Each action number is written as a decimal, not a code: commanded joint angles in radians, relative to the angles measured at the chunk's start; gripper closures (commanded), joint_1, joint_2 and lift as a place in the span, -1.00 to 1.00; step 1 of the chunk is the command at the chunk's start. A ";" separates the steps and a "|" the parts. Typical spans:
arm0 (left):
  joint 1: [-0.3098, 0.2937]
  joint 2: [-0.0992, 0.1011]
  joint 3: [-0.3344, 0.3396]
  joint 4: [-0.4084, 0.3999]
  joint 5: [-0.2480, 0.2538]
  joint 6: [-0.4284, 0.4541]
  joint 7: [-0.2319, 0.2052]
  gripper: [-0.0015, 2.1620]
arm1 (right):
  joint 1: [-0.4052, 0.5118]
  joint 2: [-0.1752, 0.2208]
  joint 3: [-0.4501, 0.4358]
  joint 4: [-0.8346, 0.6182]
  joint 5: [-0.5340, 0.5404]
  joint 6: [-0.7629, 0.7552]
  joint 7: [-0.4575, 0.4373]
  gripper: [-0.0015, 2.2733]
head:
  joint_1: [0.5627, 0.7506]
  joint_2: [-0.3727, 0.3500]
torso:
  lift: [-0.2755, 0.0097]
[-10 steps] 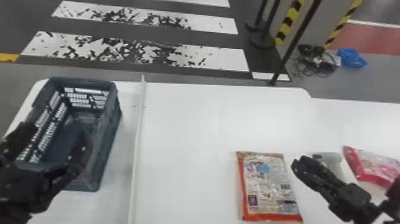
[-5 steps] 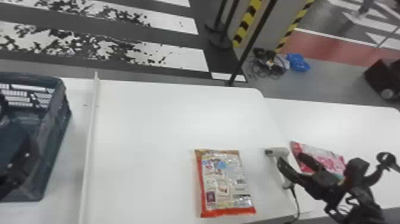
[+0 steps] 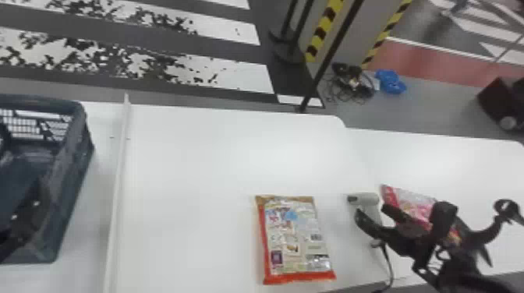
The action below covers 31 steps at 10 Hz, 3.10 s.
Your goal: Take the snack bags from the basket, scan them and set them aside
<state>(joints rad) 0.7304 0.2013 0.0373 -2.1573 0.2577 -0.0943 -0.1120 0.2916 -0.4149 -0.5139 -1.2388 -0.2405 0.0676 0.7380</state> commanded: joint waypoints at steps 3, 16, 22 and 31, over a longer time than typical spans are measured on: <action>0.000 0.006 0.004 -0.007 0.000 -0.001 -0.003 -0.93 | -0.037 -0.018 0.018 0.094 0.027 -0.001 -0.008 -0.76 | 0.41 -0.94 | 0.41; -0.022 0.035 0.004 -0.026 0.052 -0.001 -0.006 -0.93 | 0.322 0.225 -0.164 -0.482 -0.161 0.245 -0.035 0.98 | 0.41 -0.94 | 0.41; -0.022 0.055 0.032 -0.019 0.097 -0.005 -0.028 -0.93 | 0.466 0.341 -0.140 -0.702 -0.223 0.398 0.001 0.98 | 0.41 -0.93 | 0.41; -0.014 0.043 0.072 -0.012 0.141 -0.005 -0.069 -0.93 | 0.480 0.347 -0.048 -0.711 -0.164 0.410 0.018 0.98 | 0.41 -0.54 | 0.41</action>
<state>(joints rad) 0.7161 0.2441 0.1087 -2.1705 0.3986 -0.0988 -0.1798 0.7765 -0.0646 -0.5661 -1.9599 -0.4118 0.4799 0.7562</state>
